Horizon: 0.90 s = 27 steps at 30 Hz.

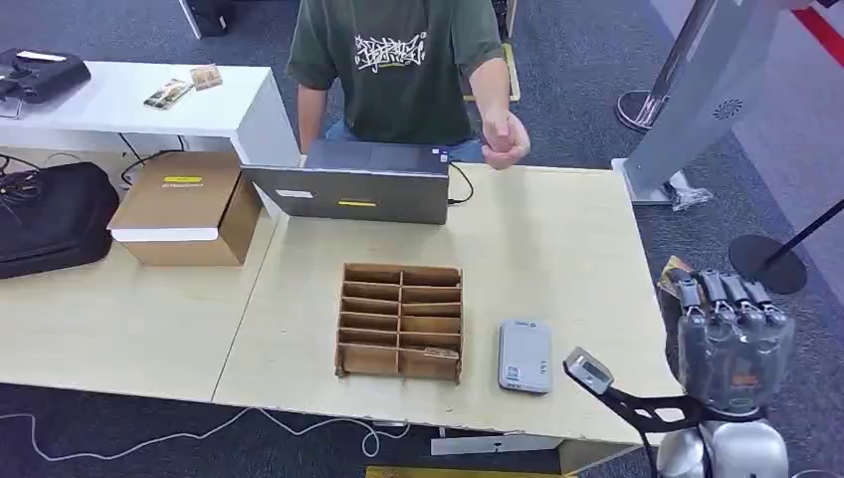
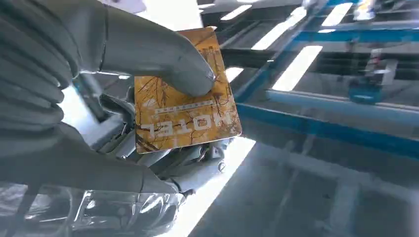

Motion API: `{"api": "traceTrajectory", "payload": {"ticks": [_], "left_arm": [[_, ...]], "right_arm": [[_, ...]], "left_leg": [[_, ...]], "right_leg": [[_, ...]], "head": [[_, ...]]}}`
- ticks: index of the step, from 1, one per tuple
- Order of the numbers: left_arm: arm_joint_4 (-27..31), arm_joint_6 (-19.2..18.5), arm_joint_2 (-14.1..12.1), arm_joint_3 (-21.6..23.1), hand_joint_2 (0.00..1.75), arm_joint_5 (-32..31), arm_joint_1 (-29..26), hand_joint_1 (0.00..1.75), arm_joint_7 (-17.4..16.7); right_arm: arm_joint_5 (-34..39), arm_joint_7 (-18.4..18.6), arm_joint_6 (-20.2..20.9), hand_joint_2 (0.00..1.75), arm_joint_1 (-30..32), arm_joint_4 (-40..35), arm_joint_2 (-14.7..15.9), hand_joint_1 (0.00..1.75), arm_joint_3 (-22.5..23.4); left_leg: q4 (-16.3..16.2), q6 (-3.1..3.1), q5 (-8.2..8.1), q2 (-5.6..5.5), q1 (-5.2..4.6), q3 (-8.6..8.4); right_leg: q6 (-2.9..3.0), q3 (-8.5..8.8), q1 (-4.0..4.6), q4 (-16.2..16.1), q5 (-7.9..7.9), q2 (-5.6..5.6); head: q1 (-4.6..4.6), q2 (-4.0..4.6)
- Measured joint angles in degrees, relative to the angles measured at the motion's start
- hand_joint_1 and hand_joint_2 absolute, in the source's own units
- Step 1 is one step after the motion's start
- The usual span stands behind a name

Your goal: Pass the card to the sensor for recognition and then transmit it.

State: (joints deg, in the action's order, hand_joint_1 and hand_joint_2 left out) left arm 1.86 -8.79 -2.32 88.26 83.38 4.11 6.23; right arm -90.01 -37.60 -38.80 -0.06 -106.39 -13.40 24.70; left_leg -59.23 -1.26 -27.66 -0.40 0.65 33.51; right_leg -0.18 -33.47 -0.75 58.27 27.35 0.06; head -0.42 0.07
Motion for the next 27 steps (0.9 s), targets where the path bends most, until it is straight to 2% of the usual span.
{"api": "traceTrajectory", "payload": {"ticks": [2, 3, 4, 5, 6, 7, 8, 9, 10, 13, 15, 17, 20, 27], "left_arm": [[0.02, -0.24, -0.15, 0.00, 0.00, -0.11, 0.05, 0.00, 0.00], [0.02, -0.33, -0.20, 0.00, 0.00, -0.35, 0.01, 0.00, 0.00], [0.04, -0.33, -0.24, 0.00, 0.00, -0.68, -0.07, 0.00, 0.00], [0.07, -0.35, -0.31, 0.00, 0.00, -0.96, -0.03, 0.00, 0.00], [0.09, -0.35, -0.31, 0.00, 0.00, -1.09, 0.26, 0.00, 0.00], [0.09, -0.35, -0.39, 0.00, 0.00, -1.51, 0.54, 0.00, 0.00], [0.09, -0.37, -0.63, 0.00, 0.00, -2.03, 0.64, 0.00, 0.00], [0.11, -0.39, -0.76, 0.00, 0.00, -2.54, 0.66, 0.00, 0.00], [0.11, -0.46, -0.90, 0.00, 0.00, -3.28, 0.67, 0.00, 0.00], [0.44, -0.52, -1.42, 0.00, 0.00, -5.09, 0.79, 0.00, -0.04], [0.83, -0.66, -1.44, 0.02, 0.00, -5.95, 0.79, 0.00, -0.04], [1.12, -0.63, -1.60, 0.02, 0.00, -6.76, 0.78, 0.00, -0.07], [1.51, -0.61, -1.84, 0.02, 0.00, -7.52, 0.87, 0.00, -0.18], [1.99, -0.61, -2.21, 0.02, 0.00, -8.50, 1.27, 0.00, -0.74]], "right_arm": [[0.00, -0.18, 0.00, 1.75, -1.39, 1.14, 0.24, 1.75, 0.72], [-0.02, 1.85, 0.00, 1.75, -2.11, 1.91, 1.21, 1.75, 0.55], [0.04, 7.09, 0.02, 1.75, -4.33, 4.53, 4.69, 1.75, -1.07], [-0.22, 14.48, 0.06, 1.75, -8.71, 9.33, 9.69, 1.75, -3.84], [-0.22, 24.15, 0.07, 1.75, -13.95, 13.99, 13.77, 1.75, -7.44], [-0.39, 37.88, 0.04, 1.75, -18.72, 17.68, 16.63, 1.75, -12.40], [-0.37, 54.18, 0.04, 1.75, -22.58, 20.59, 17.62, 1.75, -18.75], [-0.42, 68.53, 0.07, 1.75, -25.45, 23.41, 18.43, 1.75, -26.20], [-0.17, 80.19, 0.07, 1.75, -27.77, 26.98, 19.60, 1.75, -35.30], [-0.15, 79.02, 0.04, 1.75, -32.76, 35.60, 21.44, 1.75, -56.36], [-0.11, 75.62, 0.04, 1.75, -36.11, 40.10, 21.66, 1.75, -62.67], [-0.11, 71.69, 0.04, 1.75, -38.78, 44.17, 21.49, 1.75, -64.41], [-0.09, 68.00, 0.04, 1.75, -43.45, 50.70, 20.22, 1.75, -65.11], [-0.11, 64.37, 0.02, 1.75, -51.94, 62.47, 15.88, 1.75, -67.18]], "left_leg": [[0.00, 0.00, 0.01, 0.03, 0.00, -0.03], [0.03, 0.00, 0.02, 0.03, 0.02, 0.15], [0.04, 0.00, 0.03, 0.03, 0.02, 0.64], [0.04, 0.07, 0.10, 0.14, -0.06, 0.81], [0.01, 0.19, 0.27, 0.16, -0.14, 1.07], [0.01, 0.23, 0.42, 0.16, -0.24, 1.18], [0.00, 0.18, 0.46, 0.11, -0.17, 1.11], [-0.04, 0.15, 0.48, 0.13, -0.11, 0.94], [-0.05, 0.09, 0.53, 0.15, -0.12, 0.62], [-0.06, -0.08, 0.78, -0.03, -0.04, 0.63], [-0.05, -0.14, 0.81, -0.22, 0.05, 0.66], [-0.03, -0.15, 0.80, -0.24, 0.07, 0.76], [-0.01, -0.15, 0.80, -0.21, 0.04, 0.80], [-0.03, -0.16, 0.81, -0.18, 0.01, 0.75]], "right_leg": [[0.00, 0.03, 0.00, 0.01, 0.00, 0.01], [0.00, 0.10, 0.00, 0.07, -0.01, 0.01], [-0.01, 0.14, -0.01, 0.11, -0.14, 0.00], [-0.04, -0.04, -0.08, 0.23, -0.26, 0.09], [-0.12, -0.36, -0.24, 0.34, -0.35, 0.10], [-0.21, -0.50, -0.28, 0.30, -0.41, 0.11], [-0.17, -0.48, -0.22, 0.22, -0.44, 0.05], [-0.11, -0.44, -0.17, 0.15, -0.48, 0.08], [-0.09, -0.48, -0.18, 0.15, -0.49, 0.15], [0.04, -0.84, -0.13, 0.28, -0.63, 0.07], [0.08, -0.80, -0.02, 0.30, -0.59, -0.07], [0.09, -0.81, 0.01, 0.31, -0.58, -0.11], [0.09, -0.82, 0.01, 0.31, -0.59, -0.09], [0.11, -0.82, 0.00, 0.29, -0.63, -0.08]], "head": [[0.00, 0.00], [0.00, 0.00], [-0.09, 0.00], [-0.11, 0.00], [-0.02, 0.02], [-0.02, 0.00], [0.20, 0.00], [0.18, 0.00], [0.15, 0.02], [0.03, 0.02], [0.05, 0.00], [0.07, 0.00], [0.09, 0.00], [0.07, 0.00]]}}
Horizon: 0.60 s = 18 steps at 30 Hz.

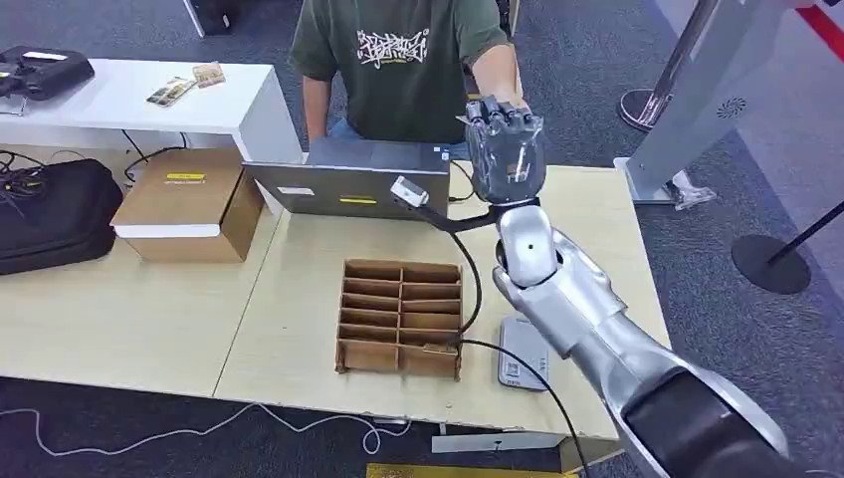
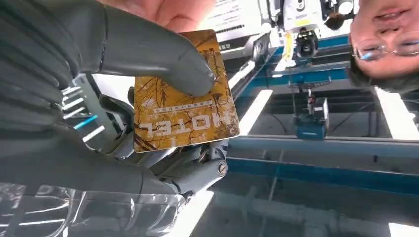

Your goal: Pass the card to the sensor for recognition and then transmit it.

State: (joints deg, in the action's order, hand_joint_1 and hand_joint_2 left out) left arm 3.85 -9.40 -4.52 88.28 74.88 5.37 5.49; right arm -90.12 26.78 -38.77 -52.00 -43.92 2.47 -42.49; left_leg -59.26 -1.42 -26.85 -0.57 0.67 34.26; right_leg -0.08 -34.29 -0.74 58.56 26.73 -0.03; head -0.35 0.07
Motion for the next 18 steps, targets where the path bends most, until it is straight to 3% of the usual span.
{"api": "traceTrajectory", "payload": {"ticks": [9, 18], "left_arm": [[0.24, -0.02, -0.22, 0.00, 0.00, -1.36, 0.11, 0.00, -0.46], [0.48, 0.02, -0.26, 0.00, 0.00, -1.71, 0.19, 0.00, -0.50]], "right_arm": [[0.00, -1.36, -0.02, 1.75, -5.36, 9.28, -2.85, 1.75, -1.86], [0.02, -1.84, -0.02, 1.75, -6.66, 12.55, -3.44, 1.75, -1.91]], "left_leg": [[0.00, 0.00, 0.00, 0.00, 0.01, 0.00], [-0.01, 0.00, 0.00, 0.00, 0.00, 0.00]], "right_leg": [[0.01, -0.01, 0.00, 0.00, 0.00, 0.01], [0.00, -0.01, 0.00, -0.02, 0.00, 0.01]], "head": [[0.00, 0.02], [0.00, 0.02]]}}
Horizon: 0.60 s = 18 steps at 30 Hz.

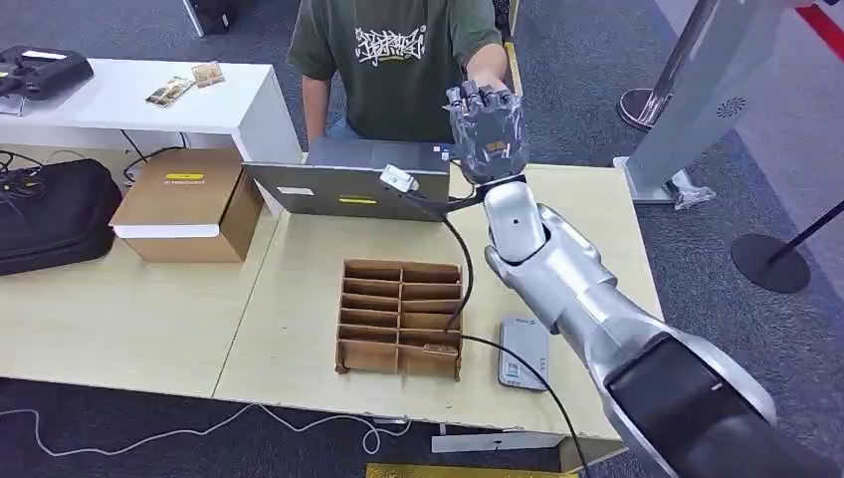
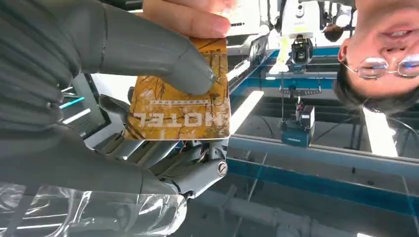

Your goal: Pass the card to the sensor for recognition and then transmit it.

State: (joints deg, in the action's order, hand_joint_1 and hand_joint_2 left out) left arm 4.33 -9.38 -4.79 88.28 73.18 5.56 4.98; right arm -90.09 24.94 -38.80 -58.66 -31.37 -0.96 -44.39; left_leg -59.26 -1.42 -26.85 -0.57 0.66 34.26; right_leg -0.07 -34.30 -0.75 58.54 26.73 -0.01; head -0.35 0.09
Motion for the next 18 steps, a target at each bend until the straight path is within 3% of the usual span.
{"api": "traceTrajectory", "payload": {"ticks": [18], "left_arm": [[0.00, 0.07, 0.02, 0.00, 0.00, -1.29, 0.68, 0.00, -0.74]], "right_arm": [[0.00, 0.63, 0.00, 1.75, 0.14, 1.01, 0.37, 1.75, 0.44]], "left_leg": [[0.00, 0.00, 0.00, 0.01, 0.01, 0.00]], "right_leg": [[0.00, -0.05, 0.00, 0.00, 0.00, 0.06]], "head": [[0.00, -0.02]]}}
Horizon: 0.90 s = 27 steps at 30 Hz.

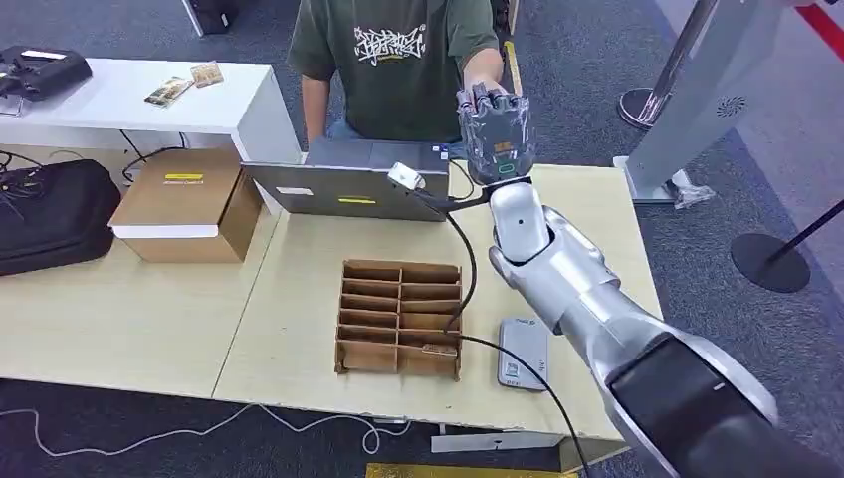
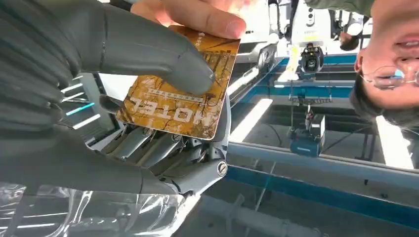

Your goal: Pass the card to the sensor for recognition and then transmit it.

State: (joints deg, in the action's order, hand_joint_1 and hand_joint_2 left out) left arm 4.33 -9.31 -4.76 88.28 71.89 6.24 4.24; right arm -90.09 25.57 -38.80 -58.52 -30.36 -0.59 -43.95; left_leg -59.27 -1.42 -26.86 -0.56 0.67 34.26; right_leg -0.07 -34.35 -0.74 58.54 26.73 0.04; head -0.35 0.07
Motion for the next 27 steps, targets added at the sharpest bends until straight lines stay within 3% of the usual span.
{"api": "traceTrajectory", "payload": {"ticks": [1, 2, 27], "left_arm": [[0.00, 0.00, -0.02, 0.00, 0.00, -0.22, 0.05, 0.00, -0.07], [0.00, 0.00, -0.02, 0.00, 0.00, -0.31, 0.09, 0.00, -0.09], [0.00, 0.00, -0.02, 0.00, 0.00, -1.22, 0.47, 0.00, -0.30]], "right_arm": [[0.02, 0.00, 0.00, 1.75, 0.08, 0.00, 0.09, 1.38, 0.04], [0.00, -0.04, 0.00, 1.75, 0.16, 0.02, 0.18, 0.00, 0.11], [0.00, 1.22, -0.02, 1.75, 1.04, -0.07, 1.92, 0.00, 1.05]], "left_leg": [[0.00, 0.00, 0.00, 0.01, 0.00, 0.00], [0.00, 0.00, 0.00, 0.01, 0.00, 0.00], [-0.01, 0.00, 0.00, 0.03, 0.00, -0.02]], "right_leg": [[0.00, 0.00, 0.00, 0.00, 0.00, 0.01], [0.00, 0.00, 0.00, 0.00, 0.00, 0.01], [0.01, 0.01, 0.00, 0.00, -0.01, 0.03]], "head": [[0.00, 0.00], [0.00, 0.00], [0.00, 0.00]]}}
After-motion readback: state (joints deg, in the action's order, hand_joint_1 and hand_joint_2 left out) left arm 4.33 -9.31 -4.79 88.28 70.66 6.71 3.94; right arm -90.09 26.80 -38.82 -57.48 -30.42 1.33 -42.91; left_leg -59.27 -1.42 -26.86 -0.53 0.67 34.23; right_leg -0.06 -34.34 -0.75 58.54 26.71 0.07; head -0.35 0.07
